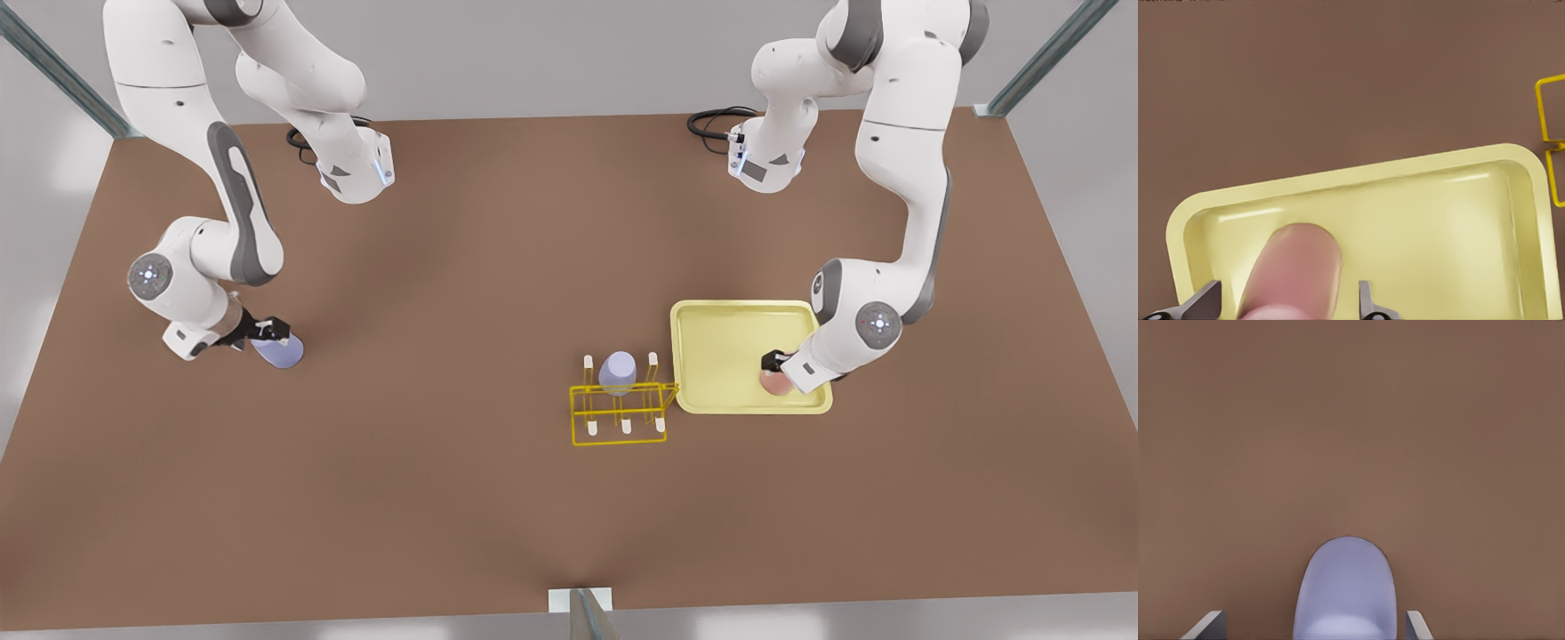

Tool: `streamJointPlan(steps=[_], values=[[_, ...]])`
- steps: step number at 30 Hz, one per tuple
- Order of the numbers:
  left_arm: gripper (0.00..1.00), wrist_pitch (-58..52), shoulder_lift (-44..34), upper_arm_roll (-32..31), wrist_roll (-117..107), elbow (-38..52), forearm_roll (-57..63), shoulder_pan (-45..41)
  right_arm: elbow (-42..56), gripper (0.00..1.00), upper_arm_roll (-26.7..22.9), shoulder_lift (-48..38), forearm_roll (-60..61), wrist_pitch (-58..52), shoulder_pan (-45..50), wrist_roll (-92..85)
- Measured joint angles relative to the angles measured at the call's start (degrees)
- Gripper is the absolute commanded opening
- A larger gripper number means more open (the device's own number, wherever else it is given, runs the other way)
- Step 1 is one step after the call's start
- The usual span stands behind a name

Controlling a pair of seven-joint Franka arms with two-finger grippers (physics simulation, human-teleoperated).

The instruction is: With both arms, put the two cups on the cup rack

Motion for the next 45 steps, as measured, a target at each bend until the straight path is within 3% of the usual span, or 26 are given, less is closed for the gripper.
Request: streamJointPlan(steps=[44, 45], values=[[1.0, 13.1, 0.5, 0.2, -0.3, -9.0, -0.5, 0.8, -4.5, 1.0, -2.1, 5.8, -0.6, 9.6, 0.0, -5.7], [0.96, 13.2, 0.5, 0.2, -0.3, -9.1, -0.5, 0.8, -4.5, 1.0, -2.1, 5.8, -0.6, 9.6, 0.0, -5.8]])
